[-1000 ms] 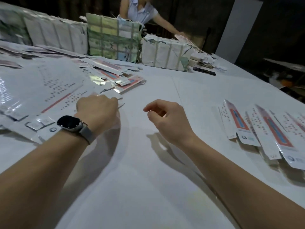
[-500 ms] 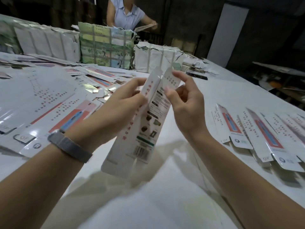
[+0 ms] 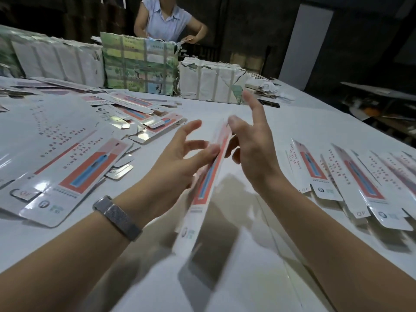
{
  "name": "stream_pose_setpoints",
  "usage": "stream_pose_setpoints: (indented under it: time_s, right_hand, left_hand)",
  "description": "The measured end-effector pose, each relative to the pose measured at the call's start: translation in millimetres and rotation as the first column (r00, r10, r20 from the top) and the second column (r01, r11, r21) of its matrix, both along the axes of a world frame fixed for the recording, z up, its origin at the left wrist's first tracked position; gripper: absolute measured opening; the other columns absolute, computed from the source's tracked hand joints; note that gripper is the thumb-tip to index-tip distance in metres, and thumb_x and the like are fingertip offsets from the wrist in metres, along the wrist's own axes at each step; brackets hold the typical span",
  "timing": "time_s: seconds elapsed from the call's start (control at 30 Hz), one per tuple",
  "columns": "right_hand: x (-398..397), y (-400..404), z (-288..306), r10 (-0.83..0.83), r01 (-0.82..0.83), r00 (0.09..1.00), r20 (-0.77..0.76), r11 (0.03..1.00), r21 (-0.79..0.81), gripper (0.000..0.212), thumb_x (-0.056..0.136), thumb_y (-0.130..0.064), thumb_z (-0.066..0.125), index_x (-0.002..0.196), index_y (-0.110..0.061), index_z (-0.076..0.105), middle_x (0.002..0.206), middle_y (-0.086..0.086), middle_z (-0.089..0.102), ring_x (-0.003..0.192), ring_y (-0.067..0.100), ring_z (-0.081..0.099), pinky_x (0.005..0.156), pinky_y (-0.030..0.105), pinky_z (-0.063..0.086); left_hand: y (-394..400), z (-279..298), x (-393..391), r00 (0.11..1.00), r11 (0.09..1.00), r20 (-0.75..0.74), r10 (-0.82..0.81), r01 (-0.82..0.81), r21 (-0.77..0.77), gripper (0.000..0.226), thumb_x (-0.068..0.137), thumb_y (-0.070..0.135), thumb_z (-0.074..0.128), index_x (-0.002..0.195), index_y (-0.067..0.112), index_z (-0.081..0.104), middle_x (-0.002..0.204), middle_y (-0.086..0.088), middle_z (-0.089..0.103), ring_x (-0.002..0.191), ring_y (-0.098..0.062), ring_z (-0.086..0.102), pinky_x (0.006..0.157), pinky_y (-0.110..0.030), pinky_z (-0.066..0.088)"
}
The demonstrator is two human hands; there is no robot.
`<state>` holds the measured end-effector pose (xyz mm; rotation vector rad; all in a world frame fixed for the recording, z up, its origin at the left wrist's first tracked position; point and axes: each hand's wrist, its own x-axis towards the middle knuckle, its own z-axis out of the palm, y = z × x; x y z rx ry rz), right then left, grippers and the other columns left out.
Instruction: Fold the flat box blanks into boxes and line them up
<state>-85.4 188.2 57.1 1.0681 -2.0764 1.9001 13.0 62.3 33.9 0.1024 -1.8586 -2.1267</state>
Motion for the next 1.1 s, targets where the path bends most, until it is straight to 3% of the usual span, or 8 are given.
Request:
stream_pose_setpoints:
  time_s: [0.23, 0.33, 0.47, 0.6, 0.67, 0.73, 0.9, 1.1]
  right_hand:
    - [-5.2, -0.8, -3.6, -0.250, 0.296, 0.944, -0.214, 0.930, 0.219, 0.025, 0.094, -0.026, 0.058, 0.116, -0.027, 0.071, 0.097, -0.012, 0.053, 0.087, 0.004, 0.057, 0.085, 0.035, 0.052]
    - [-5.5, -1.8, -7.6, -0.257, 0.346, 0.912, -0.319, 0.901, 0.263, 0.028, 0.093, -0.026, 0.063, 0.120, -0.025, 0.071, 0.092, -0.011, 0.046, 0.076, 0.002, 0.047, 0.078, 0.026, 0.047]
    - [-0.5, -4.6, -6.4, -0.263, 0.349, 0.910, -0.322, 0.903, 0.249, 0.019, 0.091, -0.030, 0.067, 0.106, -0.021, 0.075, 0.082, -0.011, 0.053, 0.071, 0.004, 0.052, 0.068, 0.023, 0.044]
    - [1.0, -3.2, -0.8, -0.145, 0.139, 0.988, 0.054, 0.985, 0.104, 0.022, 0.089, -0.037, 0.071, 0.082, -0.016, 0.073, 0.086, 0.015, 0.070, 0.071, 0.013, 0.065, 0.056, 0.028, 0.055]
    - [0.1, -2.8, -1.2, -0.158, 0.149, 0.985, 0.065, 0.981, 0.126, 0.031, 0.085, -0.042, 0.074, 0.075, -0.014, 0.066, 0.072, 0.007, 0.064, 0.066, 0.019, 0.057, 0.066, 0.040, 0.053]
    - [0.2, -2.1, 0.4, -0.185, 0.180, 0.982, 0.024, 0.974, 0.138, 0.036, 0.081, -0.045, 0.076, 0.067, -0.016, 0.061, 0.058, -0.005, 0.054, 0.058, 0.012, 0.048, 0.062, 0.032, 0.044]
    - [-4.0, 9.8, 15.3, -0.179, 0.197, 0.980, -0.088, 0.931, 0.306, 0.045, 0.081, -0.047, 0.075, 0.063, -0.007, 0.067, 0.060, 0.007, 0.066, 0.060, 0.023, 0.060, 0.059, 0.037, 0.050]
    - [-3.7, 13.7, 20.3, -0.097, 0.120, 0.991, -0.090, 0.940, 0.319, 0.039, 0.083, -0.040, 0.076, 0.065, -0.006, 0.071, 0.051, -0.004, 0.057, 0.052, 0.009, 0.050, 0.054, 0.027, 0.040]
  left_hand:
    - [-8.9, 3.8, -3.8, 0.997, 0.967, -0.040, 0.066, -0.054, 0.248, 0.076, 0.070, 0.002, 0.076, 0.139, 0.017, 0.050, 0.097, -0.007, 0.077, 0.076, -0.019, 0.076, 0.059, -0.026, 0.059]
    - [-11.6, 5.3, 1.0, 1.000, 0.994, 0.021, -0.012, 0.009, 0.111, 0.057, 0.086, -0.003, 0.066, 0.136, 0.023, 0.057, 0.096, -0.007, 0.077, 0.073, -0.022, 0.075, 0.057, -0.029, 0.059]
    - [-7.9, 6.1, 3.5, 0.982, 0.946, -0.003, -0.189, 0.183, 0.266, 0.062, 0.090, -0.010, 0.043, 0.134, 0.030, 0.057, 0.104, -0.016, 0.074, 0.083, -0.035, 0.075, 0.063, -0.044, 0.061]
    - [-7.4, 5.4, 3.2, 0.968, 0.928, -0.009, -0.252, 0.244, 0.282, 0.066, 0.077, 0.003, 0.052, 0.134, 0.037, 0.053, 0.096, -0.009, 0.076, 0.083, -0.037, 0.076, 0.063, -0.044, 0.061]
    - [-3.8, 5.7, 5.0, 0.962, 0.932, 0.015, -0.272, 0.259, 0.252, 0.053, 0.083, 0.020, 0.058, 0.134, 0.030, 0.053, 0.101, -0.012, 0.074, 0.083, -0.035, 0.076, 0.064, -0.041, 0.060]
    - [-0.4, 8.5, 8.1, 0.952, 0.935, 0.058, -0.301, 0.282, 0.213, 0.039, 0.100, 0.045, 0.051, 0.128, 0.020, 0.059, 0.103, -0.010, 0.073, 0.086, -0.032, 0.076, 0.064, -0.039, 0.059]
    - [-0.4, 15.6, 17.5, 0.926, 0.952, 0.224, -0.303, 0.283, 0.115, 0.061, 0.101, 0.059, 0.028, 0.095, 0.016, 0.071, 0.078, -0.011, 0.077, 0.062, -0.027, 0.075, 0.047, -0.028, 0.057]
    - [-4.4, 13.8, 13.5, 0.890, 0.917, 0.223, -0.399, 0.395, 0.065, 0.068, 0.093, 0.063, 0.030, 0.127, 0.014, 0.061, 0.105, -0.019, 0.075, 0.089, -0.038, 0.073, 0.074, -0.043, 0.063]
